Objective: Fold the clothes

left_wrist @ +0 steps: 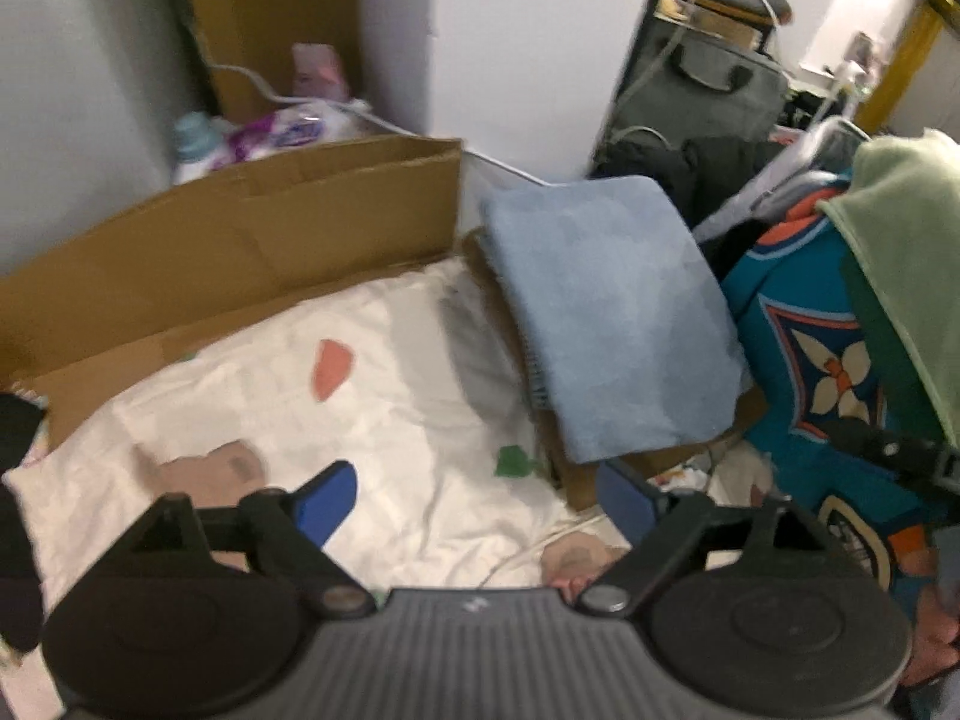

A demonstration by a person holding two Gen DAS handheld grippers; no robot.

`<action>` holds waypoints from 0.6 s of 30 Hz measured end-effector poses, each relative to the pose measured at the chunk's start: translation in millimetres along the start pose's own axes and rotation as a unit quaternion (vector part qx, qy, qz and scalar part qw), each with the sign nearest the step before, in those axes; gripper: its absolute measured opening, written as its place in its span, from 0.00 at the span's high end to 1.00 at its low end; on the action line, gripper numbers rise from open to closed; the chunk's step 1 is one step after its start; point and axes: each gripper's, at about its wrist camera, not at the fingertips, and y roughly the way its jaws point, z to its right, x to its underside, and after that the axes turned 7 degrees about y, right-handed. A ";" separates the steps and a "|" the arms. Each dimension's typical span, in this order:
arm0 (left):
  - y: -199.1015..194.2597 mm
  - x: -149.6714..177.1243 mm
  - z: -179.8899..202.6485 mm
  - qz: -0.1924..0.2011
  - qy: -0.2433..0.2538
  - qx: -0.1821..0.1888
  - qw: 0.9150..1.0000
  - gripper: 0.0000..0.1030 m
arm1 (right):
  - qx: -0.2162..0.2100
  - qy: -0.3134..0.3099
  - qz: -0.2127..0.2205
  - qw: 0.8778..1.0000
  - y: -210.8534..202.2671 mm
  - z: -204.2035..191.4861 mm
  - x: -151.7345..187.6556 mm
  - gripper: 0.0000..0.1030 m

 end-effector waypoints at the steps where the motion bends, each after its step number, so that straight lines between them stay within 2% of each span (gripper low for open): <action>1: -11.1 3.0 -3.3 0.002 -0.007 -0.006 1.000 0.13 | -0.002 -0.004 -0.001 1.000 -7.7 -5.8 -0.5 0.10; 4: -43.6 11.3 -14.3 0.013 -0.026 -0.011 1.000 0.08 | -0.004 -0.019 -0.006 1.000 -32.0 -23.6 -0.4 0.09; 12: -115.5 29.9 -51.3 0.032 -0.078 -0.006 0.996 0.06 | 0.019 -0.047 -0.021 0.998 -91.3 -71.6 3.6 0.07; 18: -164.8 48.3 -82.6 0.051 -0.096 -0.010 0.994 0.04 | 0.027 -0.083 -0.007 0.996 -132.7 -117.7 4.6 0.07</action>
